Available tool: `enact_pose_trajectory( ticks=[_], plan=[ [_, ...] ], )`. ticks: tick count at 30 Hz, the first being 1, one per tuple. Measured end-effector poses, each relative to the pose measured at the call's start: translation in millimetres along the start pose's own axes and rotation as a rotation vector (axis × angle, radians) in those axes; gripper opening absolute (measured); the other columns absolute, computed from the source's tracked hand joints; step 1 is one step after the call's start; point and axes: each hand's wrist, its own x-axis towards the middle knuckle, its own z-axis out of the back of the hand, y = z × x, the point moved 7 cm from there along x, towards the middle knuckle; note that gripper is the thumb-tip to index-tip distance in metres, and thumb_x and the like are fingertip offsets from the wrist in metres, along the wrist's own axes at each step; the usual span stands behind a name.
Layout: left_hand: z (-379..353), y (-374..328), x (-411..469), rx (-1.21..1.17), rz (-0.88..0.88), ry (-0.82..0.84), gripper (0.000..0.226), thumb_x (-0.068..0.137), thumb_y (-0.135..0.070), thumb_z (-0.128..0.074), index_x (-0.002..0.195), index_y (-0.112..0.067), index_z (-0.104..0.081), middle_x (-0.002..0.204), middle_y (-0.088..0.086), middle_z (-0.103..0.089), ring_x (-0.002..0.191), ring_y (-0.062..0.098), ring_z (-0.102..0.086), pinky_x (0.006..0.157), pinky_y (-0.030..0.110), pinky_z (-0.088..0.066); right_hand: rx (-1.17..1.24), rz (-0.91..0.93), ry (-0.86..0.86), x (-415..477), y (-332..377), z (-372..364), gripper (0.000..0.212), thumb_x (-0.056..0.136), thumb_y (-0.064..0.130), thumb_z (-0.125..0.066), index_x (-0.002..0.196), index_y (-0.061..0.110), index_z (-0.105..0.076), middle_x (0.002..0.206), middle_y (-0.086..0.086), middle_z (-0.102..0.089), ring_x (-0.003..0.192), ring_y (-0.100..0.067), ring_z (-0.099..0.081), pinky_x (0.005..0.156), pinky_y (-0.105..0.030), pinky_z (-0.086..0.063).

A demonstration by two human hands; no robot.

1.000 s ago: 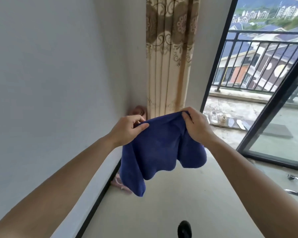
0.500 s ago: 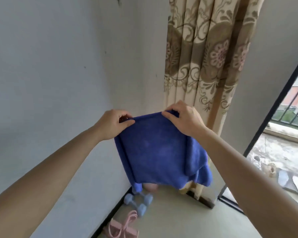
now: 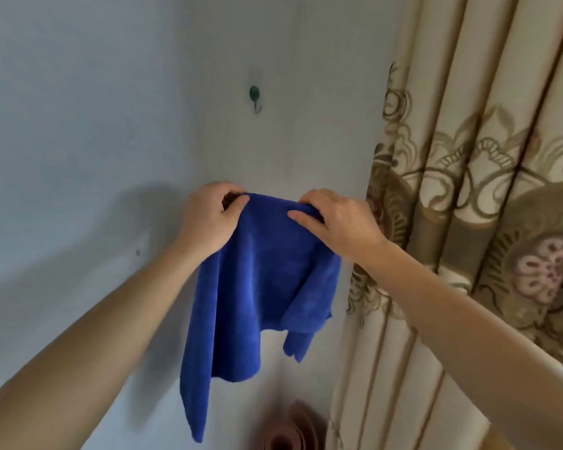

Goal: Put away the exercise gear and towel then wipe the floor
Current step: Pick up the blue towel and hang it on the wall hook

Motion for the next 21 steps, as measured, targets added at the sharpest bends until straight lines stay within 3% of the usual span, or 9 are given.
enact_pose_trajectory(
  ticks=[3, 9, 13, 16, 18, 21],
  plan=[
    [-2.0, -8.3, 64.8, 0.164, -0.131, -0.091, 0.014, 0.095, -0.018, -0.059, 0.102, -0.013, -0.070, 0.094, -0.004, -0.067, 0.082, 0.011, -0.057, 0.077, 0.021, -0.042, -0.011, 0.000, -0.111, 57.5, -27.4, -7.6, 0.043, 0.100, 0.056, -0.041, 0.104, 0.021, -0.067, 0.094, 0.003, -0.061, 0.073, -0.022, -0.061, 0.058, -0.033, -0.045],
    [0.9, -40.4, 172.7, 0.630, -0.348, -0.201, 0.022, 0.098, -0.016, -0.050, 0.105, -0.004, -0.067, 0.099, 0.018, -0.063, 0.093, 0.039, -0.057, 0.075, 0.047, -0.045, 0.058, 0.001, -0.290, 168.1, -53.8, 1.2, 0.029, 0.104, 0.033, -0.045, 0.127, 0.026, -0.060, 0.112, -0.001, -0.063, 0.087, -0.027, -0.065, 0.068, -0.034, -0.046],
    [2.0, -53.2, 211.1, 1.040, -0.436, -0.285, 0.022, 0.094, -0.016, -0.052, 0.094, -0.010, -0.074, 0.084, 0.015, -0.067, 0.085, 0.037, -0.057, 0.073, 0.043, -0.037, 0.234, -0.070, -0.310, 223.0, -69.6, 4.2, 0.032, 0.100, 0.034, -0.043, 0.119, 0.022, -0.066, 0.094, 0.007, -0.059, 0.085, -0.021, -0.062, 0.063, -0.017, -0.034],
    [-14.6, -36.4, 209.5, 1.192, -0.396, -0.245, 0.013, 0.086, -0.014, -0.062, 0.080, -0.013, -0.074, 0.076, 0.009, -0.064, 0.077, 0.032, -0.055, 0.068, 0.040, -0.036, 0.120, 0.029, -0.239, 232.3, -71.2, -26.6, 0.030, 0.104, 0.030, -0.044, 0.126, 0.026, -0.064, 0.102, 0.000, -0.059, 0.087, -0.024, -0.061, 0.066, -0.029, -0.037],
    [-38.8, -21.7, 194.9, 1.241, -0.471, -0.222, 0.007, 0.077, -0.009, -0.067, 0.071, -0.012, -0.067, 0.071, 0.007, -0.060, 0.070, 0.029, -0.054, 0.063, 0.037, -0.035, 0.146, 0.078, -0.166, 220.3, -71.9, -58.9, 0.035, 0.105, 0.038, -0.041, 0.135, 0.033, -0.057, 0.093, -0.001, -0.054, 0.082, -0.024, -0.060, 0.065, -0.032, -0.040],
    [-65.4, -2.5, 171.9, 1.204, -0.502, -0.221, 0.014, 0.082, -0.005, -0.053, 0.085, -0.008, -0.067, 0.075, 0.010, -0.059, 0.069, 0.030, -0.053, 0.063, 0.039, -0.036, 0.301, 0.047, -0.098, 200.8, -69.6, -94.7, 0.046, 0.105, 0.041, -0.034, 0.151, 0.036, -0.040, 0.085, 0.004, -0.046, 0.073, -0.017, -0.052, 0.067, -0.033, -0.043]
  ],
)
